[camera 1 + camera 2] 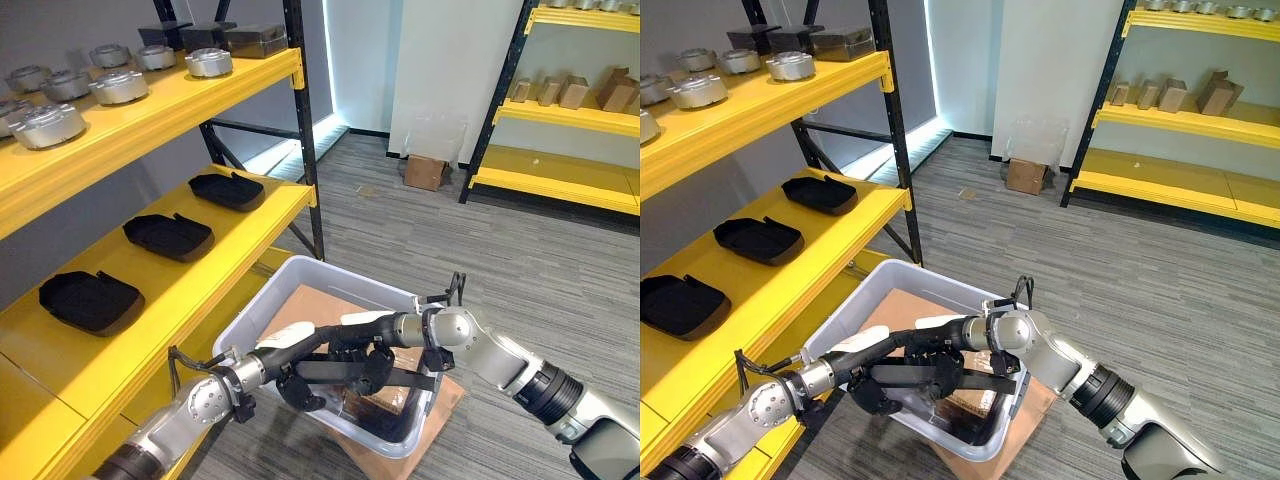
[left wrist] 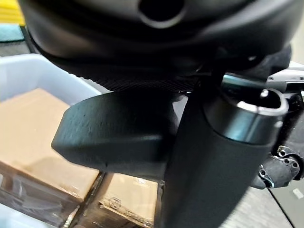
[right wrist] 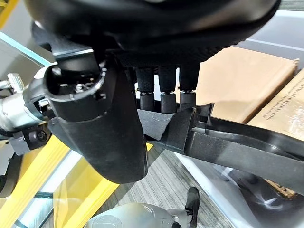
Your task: Move parts from the plastic box to the shelf.
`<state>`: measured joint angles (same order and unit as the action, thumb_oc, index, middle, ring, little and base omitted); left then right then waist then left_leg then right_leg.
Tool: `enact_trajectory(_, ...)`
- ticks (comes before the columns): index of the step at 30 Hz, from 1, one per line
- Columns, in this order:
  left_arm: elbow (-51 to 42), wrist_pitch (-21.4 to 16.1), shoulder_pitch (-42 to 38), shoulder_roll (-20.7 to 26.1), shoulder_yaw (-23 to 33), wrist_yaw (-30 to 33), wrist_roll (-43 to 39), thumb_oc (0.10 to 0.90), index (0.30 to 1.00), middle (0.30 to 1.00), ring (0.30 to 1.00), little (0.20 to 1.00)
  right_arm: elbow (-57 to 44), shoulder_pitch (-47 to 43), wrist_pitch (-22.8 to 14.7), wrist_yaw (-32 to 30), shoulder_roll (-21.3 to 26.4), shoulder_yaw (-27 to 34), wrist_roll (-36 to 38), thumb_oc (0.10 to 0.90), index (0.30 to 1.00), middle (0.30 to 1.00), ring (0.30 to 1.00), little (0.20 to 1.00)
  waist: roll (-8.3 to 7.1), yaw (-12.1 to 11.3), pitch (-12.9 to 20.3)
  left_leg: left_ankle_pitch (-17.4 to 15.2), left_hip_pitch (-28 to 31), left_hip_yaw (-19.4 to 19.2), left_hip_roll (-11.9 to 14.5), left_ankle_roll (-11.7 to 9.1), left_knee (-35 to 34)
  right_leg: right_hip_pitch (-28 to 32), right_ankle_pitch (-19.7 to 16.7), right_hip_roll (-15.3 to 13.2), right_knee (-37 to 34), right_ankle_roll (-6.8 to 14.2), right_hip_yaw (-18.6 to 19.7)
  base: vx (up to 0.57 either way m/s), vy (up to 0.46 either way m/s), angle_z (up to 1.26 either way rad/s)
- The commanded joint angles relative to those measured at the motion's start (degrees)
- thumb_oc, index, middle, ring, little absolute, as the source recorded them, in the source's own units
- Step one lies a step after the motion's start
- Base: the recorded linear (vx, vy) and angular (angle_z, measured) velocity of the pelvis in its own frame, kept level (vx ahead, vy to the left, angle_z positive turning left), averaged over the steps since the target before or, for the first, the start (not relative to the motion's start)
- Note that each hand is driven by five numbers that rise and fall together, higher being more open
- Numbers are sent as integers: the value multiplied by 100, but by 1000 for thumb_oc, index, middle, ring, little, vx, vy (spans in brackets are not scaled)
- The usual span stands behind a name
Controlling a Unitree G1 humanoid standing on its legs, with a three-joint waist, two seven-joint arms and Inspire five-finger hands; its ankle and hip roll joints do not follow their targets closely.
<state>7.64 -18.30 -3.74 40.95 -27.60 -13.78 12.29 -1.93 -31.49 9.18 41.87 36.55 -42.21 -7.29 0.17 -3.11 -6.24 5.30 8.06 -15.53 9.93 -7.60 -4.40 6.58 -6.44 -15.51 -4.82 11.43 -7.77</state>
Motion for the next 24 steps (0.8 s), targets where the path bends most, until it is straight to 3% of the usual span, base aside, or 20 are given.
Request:
enact_trajectory(1, 157, -59, -697, -114, 15, 593, 11, 900, 1000, 1000, 1000, 1000, -705, -883, -678, -273, -414, 519, 418, 400, 300, 300, 300, 300, -128, -12, 89, -899, -45, 48, 154, 293, 735, -169, 390, -211, 480, 2, -129, 0, 0, 0)
enact_trajectory(7, 380, 200, -228, -33, 567, 1804, 593, 900, 1000, 1000, 1000, 1000, -620, -606, -647, -436, -289, 775, 317, 400, 300, 300, 300, 300, -140, -82, 29, -894, -76, 72, 152, 285, 760, -186, 360, -233, 462, 2, -173, 0, 0, 0)
enact_trajectory(9, 373, 185, -115, -30, 751, 1876, 601, 900, 1000, 1000, 1000, 1000, -590, -539, -687, -458, -269, 830, 279, 400, 300, 300, 300, 300, -147, -106, 17, -895, -87, 86, 154, 290, 765, -195, 357, -239, 467, 2, -186, 0, 0, 0)
enact_trajectory(11, 315, 39, 90, -44, 1087, 1825, 620, 900, 1000, 1000, 1000, 1000, -536, -451, -752, -501, -237, 919, 234, 400, 300, 300, 300, 300, -158, -166, -9, -897, -106, 114, 157, 288, 779, -200, 349, -253, 467, 0, -228, 0, 0, 0)
enact_trajectory(15, 189, -193, 199, -28, 1239, 1615, 664, 900, 1000, 1000, 1000, 1000, -528, -415, -780, -552, -203, 966, 242, 400, 300, 300, 300, 300, -165, -217, -20, -895, -124, 175, 147, 290, 777, -201, 348, -263, 484, 0, -274, -12, 0, 4)
enact_trajectory(21, -22, -554, 49, -83, 1131, 1315, 439, 900, 1000, 1000, 1000, 1000, -534, -512, -737, -598, -240, 997, 317, 400, 300, 300, 300, 300, -187, -220, 11, -902, -96, 202, 141, 297, 738, -190, 361, -253, 499, -1, -293, -2, -3, 3)
enact_trajectory(24, -84, -564, -32, -98, 971, 1216, 501, 900, 1000, 1000, 1000, 1000, -501, -590, -735, -598, -259, 975, 353, 400, 300, 300, 300, 300, -195, -208, 15, -903, -106, 200, 146, 294, 748, -197, 359, -249, 506, 1, -290, 0, 0, 0)
